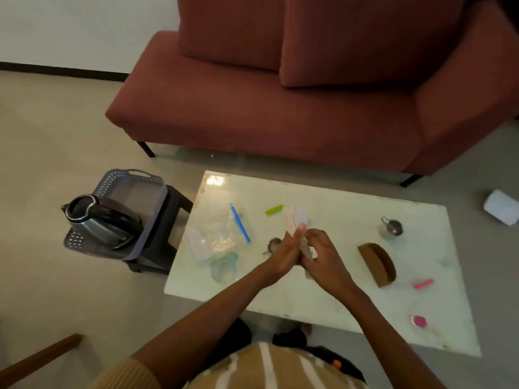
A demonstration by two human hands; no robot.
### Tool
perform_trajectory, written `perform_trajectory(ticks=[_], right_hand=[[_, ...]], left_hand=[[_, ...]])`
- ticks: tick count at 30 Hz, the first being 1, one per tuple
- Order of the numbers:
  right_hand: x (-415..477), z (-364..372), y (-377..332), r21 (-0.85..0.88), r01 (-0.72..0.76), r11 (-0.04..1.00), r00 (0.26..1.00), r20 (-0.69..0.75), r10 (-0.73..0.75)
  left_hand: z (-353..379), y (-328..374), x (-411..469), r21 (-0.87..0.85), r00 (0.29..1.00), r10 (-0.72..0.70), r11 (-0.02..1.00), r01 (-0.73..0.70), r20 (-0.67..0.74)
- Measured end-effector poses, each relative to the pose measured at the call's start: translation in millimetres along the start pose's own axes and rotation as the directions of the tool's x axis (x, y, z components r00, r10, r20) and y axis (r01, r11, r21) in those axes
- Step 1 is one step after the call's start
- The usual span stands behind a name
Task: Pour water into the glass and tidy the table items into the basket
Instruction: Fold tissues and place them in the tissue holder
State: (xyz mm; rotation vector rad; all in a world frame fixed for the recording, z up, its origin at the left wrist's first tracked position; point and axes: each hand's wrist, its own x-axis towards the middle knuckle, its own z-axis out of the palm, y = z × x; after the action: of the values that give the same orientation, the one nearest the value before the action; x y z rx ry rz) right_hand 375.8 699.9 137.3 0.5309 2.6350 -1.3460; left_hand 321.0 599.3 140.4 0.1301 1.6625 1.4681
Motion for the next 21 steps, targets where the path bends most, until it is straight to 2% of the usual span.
perform_trajectory(ticks=[3, 5, 8, 12, 16, 21], right_hand=[[-23.3, -25.6, 21.7, 0.228, -0.035, 0.973, 0.999, 0.044, 0.025], [-35.2, -38.9, 33.9, 0.351, -0.066, 0.934, 0.998, 0.03, 0.059], [-45.0, -48.1, 48.7, 0.425, -0.111, 0.898, 0.992, -0.006, 0.125], [-49.9, -47.4, 57.2, 0.496, -0.144, 0.856, 0.988, 0.016, 0.156], [-51.3, -47.7, 65.6, 0.468, -0.154, 0.87, 0.979, -0.048, 0.199], [-50.3, -62.8, 77.4, 0.643, -0.228, 0.731, 0.929, -0.082, 0.361]], left_hand=[[26.5, -0.1, -1.7, -0.029, 1.0, -0.023, 0.999, 0.022, -0.01], [37.1, -2.4, -3.8, -0.056, 0.995, -0.096, 0.994, 0.095, -0.013], [53.0, -8.5, -4.7, -0.084, 0.977, -0.205, 0.976, 0.201, -0.05], [77.6, -9.9, -5.1, -0.112, 0.969, -0.229, 0.969, 0.218, -0.097], [89.5, -14.1, -0.4, -0.108, 0.962, -0.254, 0.964, 0.243, -0.101], [86.1, -11.4, 10.5, -0.238, 0.92, -0.323, 0.933, 0.27, -0.222]])
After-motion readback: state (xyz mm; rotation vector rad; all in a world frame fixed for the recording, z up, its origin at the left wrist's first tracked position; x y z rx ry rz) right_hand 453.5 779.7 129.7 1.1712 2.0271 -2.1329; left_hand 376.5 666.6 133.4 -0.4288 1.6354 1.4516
